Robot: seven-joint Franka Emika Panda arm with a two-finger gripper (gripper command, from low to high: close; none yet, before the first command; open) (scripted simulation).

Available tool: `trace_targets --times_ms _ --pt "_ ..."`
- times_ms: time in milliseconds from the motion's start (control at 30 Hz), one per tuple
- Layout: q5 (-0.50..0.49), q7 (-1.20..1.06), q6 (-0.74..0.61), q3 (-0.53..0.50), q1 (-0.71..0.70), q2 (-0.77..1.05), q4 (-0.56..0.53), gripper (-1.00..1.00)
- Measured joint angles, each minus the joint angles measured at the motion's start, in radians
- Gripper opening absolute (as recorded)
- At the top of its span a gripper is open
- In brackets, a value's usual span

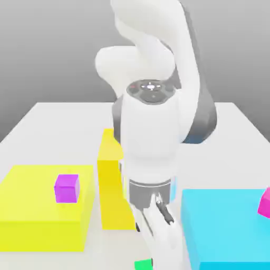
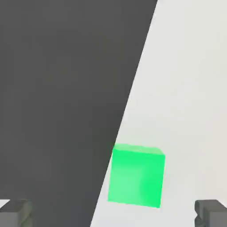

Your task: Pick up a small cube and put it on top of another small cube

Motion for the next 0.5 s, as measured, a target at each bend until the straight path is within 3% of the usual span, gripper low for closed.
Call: trace_targets --times_ms 100,133,333,500 --pt "-0.010 0.022 0.079 -0.019 0.017 0.108 0.021 0.00" --pt "-0.013 0.025 0.100 -0.023 0.021 0.135 0.027 -1.00" --pt "-0.014 0.027 0.112 -0.024 0.021 0.149 0.030 -1.00" --pt "0.003 0.014 0.009 -0.010 0.011 0.016 0.000 -1.00"
